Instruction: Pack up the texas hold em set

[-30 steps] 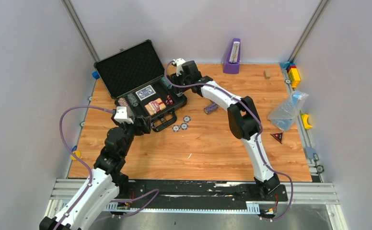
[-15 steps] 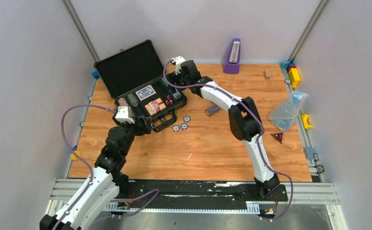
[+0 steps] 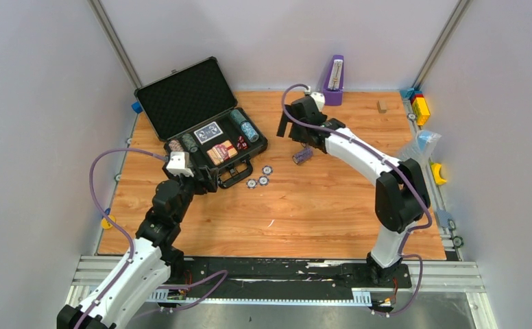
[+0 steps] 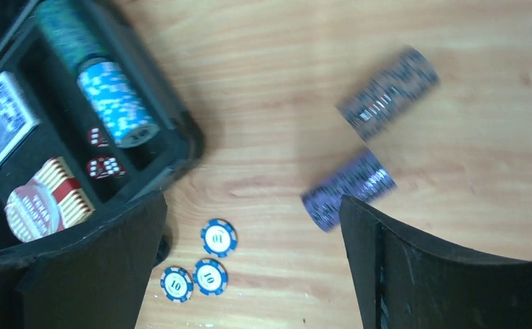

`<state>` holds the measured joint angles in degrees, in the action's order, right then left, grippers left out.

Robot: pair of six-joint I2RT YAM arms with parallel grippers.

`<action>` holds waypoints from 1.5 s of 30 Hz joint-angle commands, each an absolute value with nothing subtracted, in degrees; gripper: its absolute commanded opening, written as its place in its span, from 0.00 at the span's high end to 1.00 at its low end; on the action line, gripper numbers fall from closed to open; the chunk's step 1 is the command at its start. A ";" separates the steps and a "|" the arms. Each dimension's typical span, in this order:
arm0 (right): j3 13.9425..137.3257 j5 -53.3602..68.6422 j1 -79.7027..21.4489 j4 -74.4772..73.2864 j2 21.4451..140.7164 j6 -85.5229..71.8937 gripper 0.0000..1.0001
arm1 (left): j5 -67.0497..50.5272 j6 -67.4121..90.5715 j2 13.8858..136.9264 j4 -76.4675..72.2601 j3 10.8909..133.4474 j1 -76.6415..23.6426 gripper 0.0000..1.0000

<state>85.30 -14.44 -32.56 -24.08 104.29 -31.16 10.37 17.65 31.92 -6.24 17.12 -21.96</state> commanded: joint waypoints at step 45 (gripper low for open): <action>109.68 23.28 -32.12 -11.57 121.27 -12.63 1.00 | 11.93 18.11 29.60 -8.03 16.63 -21.88 0.06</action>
